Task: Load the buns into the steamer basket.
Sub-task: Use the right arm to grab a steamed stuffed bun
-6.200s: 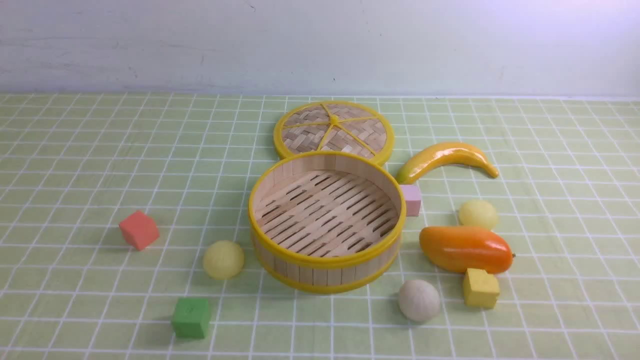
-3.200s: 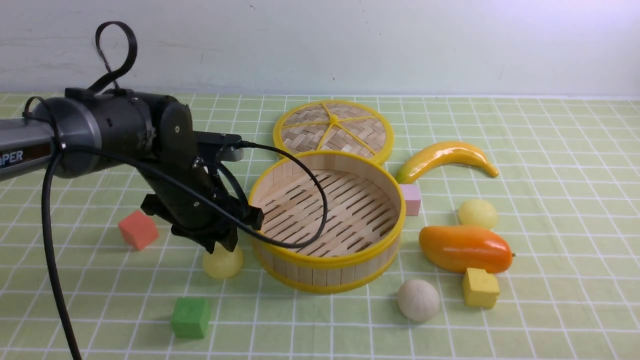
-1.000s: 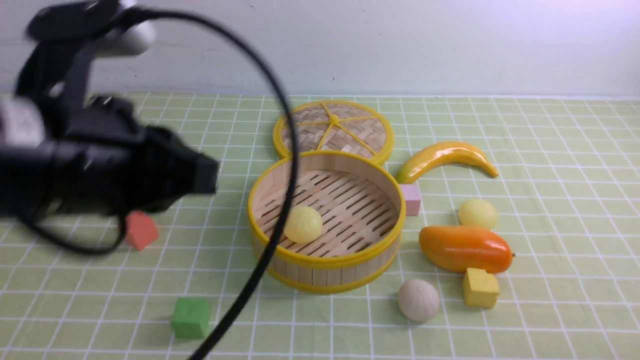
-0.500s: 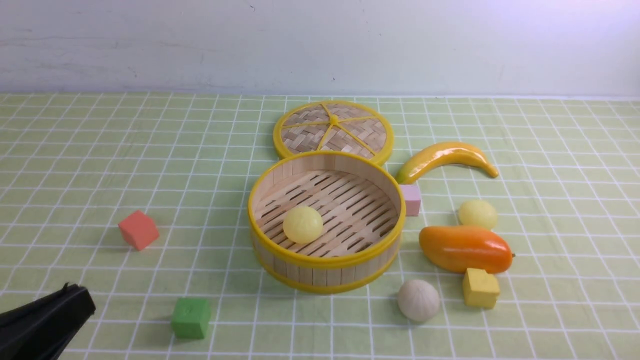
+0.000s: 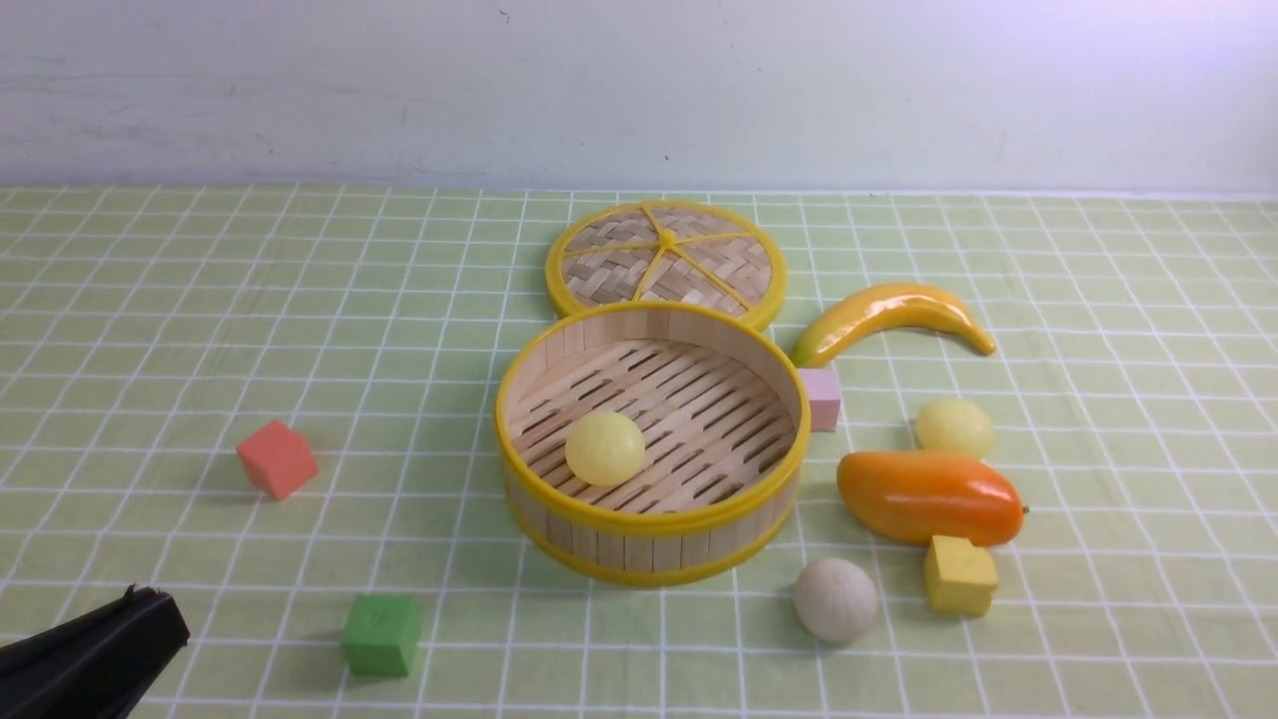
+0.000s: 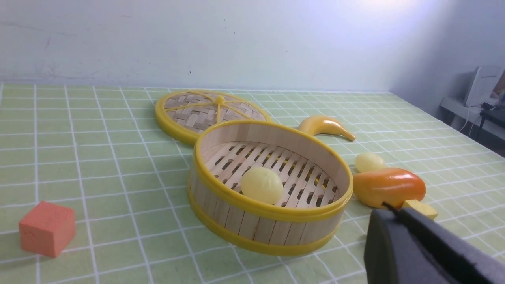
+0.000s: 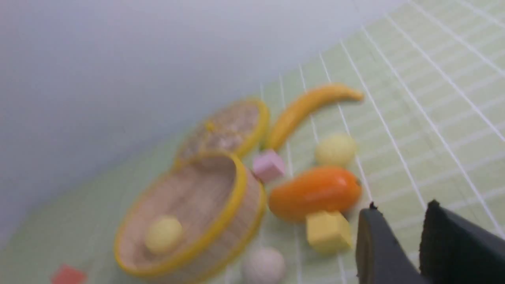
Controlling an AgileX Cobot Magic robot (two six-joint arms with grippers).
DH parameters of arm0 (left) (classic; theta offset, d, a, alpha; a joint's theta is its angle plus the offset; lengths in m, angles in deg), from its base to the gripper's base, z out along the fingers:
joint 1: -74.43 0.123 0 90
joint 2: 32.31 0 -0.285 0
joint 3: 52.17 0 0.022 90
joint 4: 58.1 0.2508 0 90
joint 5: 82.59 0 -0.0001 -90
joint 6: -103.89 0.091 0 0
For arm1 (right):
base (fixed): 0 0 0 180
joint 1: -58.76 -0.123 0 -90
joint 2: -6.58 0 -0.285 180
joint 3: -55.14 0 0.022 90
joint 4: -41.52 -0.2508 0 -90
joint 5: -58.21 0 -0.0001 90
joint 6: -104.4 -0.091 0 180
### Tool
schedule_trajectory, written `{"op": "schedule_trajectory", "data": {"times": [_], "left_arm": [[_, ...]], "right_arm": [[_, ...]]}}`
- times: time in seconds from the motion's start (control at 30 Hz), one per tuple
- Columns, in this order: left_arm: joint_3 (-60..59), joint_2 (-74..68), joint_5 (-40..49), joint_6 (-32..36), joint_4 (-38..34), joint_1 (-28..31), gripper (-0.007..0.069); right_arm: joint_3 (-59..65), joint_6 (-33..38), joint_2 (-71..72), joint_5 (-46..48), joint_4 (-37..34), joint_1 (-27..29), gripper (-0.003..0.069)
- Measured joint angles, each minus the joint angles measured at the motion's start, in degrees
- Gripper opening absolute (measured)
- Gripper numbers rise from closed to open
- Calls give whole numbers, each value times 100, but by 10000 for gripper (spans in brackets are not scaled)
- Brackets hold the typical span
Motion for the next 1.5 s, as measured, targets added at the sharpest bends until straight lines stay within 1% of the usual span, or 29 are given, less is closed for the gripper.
{"op": "schedule_trajectory", "data": {"times": [0.1, 0.17, 0.27, 0.33, 0.37, 0.43, 0.47, 0.5, 0.57, 0.6, 0.67, 0.8, 0.93, 1.07, 1.17, 1.4, 1.5], "left_arm": [[0, -1, 6, 0, 0, 0, -13], [0, -1, 13, 0, 0, 0, -13], [0, -1, 13, 0, 0, 0, -13], [0, -1, 13, 0, 0, 0, -13], [0, -1, 13, 0, 0, 0, -13], [0, -1, 13, 0, 3, 0, -13], [0, -1, 13, 0, 3, 0, -13], [0, -1, 13, 0, 3, 0, -13], [0, -1, 13, 0, 3, 0, -13], [0, -1, 13, 0, 3, 0, -13], [0, -1, 13, 0, 3, 0, -13], [0, -1, 13, 0, 3, 0, -13], [0, -1, 13, 0, 7, 0, -13], [0, -1, 17, 0, 7, 0, -13], [0, -1, 17, 0, 7, 0, -13], [-2, -1, 17, 0, 7, 0, -13], [-7, -1, 17, 0, 7, 0, -13]], "right_arm": [[-1379, 1017, -1636, 1792, 153, -537, 136], [-1919, 1444, -2500, 2495, 159, -757, 113], [-2510, 1822, -3764, 2835, 166, -1000, 81], [-2747, 1898, -4433, 2807, 166, -1144, 71], [-2803, 1898, -4501, 2790, 166, -1163, 69], [-3154, 1920, -5447, 2556, 173, -1557, 66], [-3178, 1920, -5447, 2533, 173, -1557, 66], [-3363, 1924, -5893, 2357, 195, -1821, 66], [-3566, 1924, -6399, 2169, 213, -2112, 71], [-3588, 1924, -6447, 2151, 213, -2136, 71], [-3874, 1927, -7018, 2003, 213, -2339, 84], [-4200, 1932, -7624, 1924, 241, -2382, 113], [-4552, 1941, -8280, 1675, 237, -2393, 178], [-4666, 1941, -8587, 1343, 219, -2372, 242], [-4671, 1941, -8693, 1130, 214, -2335, 262], [-4678, 1941, -8979, 932, 207, -2231, 267], [-4678, 1941, -9079, 914, 194, -2182, 246]]}}
